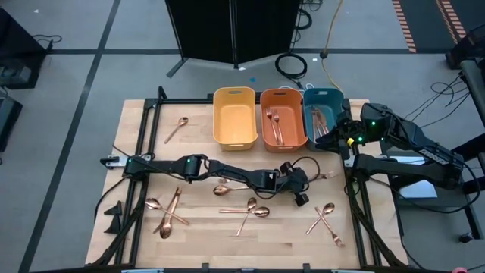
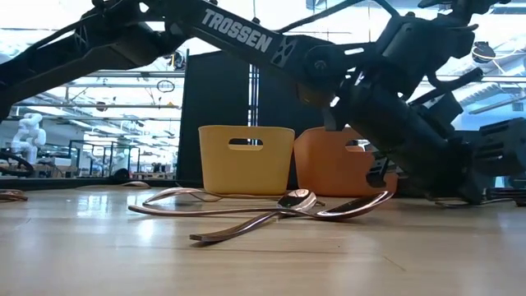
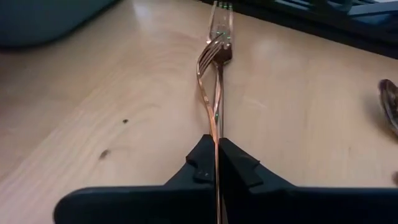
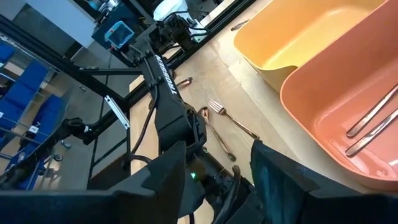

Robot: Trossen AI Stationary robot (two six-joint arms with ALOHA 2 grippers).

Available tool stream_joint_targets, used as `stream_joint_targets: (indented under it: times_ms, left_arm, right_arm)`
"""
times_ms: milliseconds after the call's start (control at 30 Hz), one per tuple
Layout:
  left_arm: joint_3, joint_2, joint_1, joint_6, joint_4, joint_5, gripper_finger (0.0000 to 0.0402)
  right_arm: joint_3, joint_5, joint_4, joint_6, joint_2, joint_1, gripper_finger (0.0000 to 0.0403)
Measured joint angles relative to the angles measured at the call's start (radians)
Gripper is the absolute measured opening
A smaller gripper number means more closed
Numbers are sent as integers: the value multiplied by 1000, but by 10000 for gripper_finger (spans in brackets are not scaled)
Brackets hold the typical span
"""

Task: Sort silverware
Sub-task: Put the copper fork into the orange bin

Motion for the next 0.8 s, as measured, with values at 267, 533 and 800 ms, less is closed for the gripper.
stream_joint_targets:
  times_ms: [267,533,800]
  left_arm:
    - [1,-52,7,0,-16,-13,1]
    - [0,-139,14,-131,-75,-13,0]
    - [3,-303,56,-282,-331,-105,0]
  right_arm:
    - [0,0,0,-19,0,0,169]
    - [0,-1,0,-27,0,0,169]
    - [0,-3,40,-56,0,0,169]
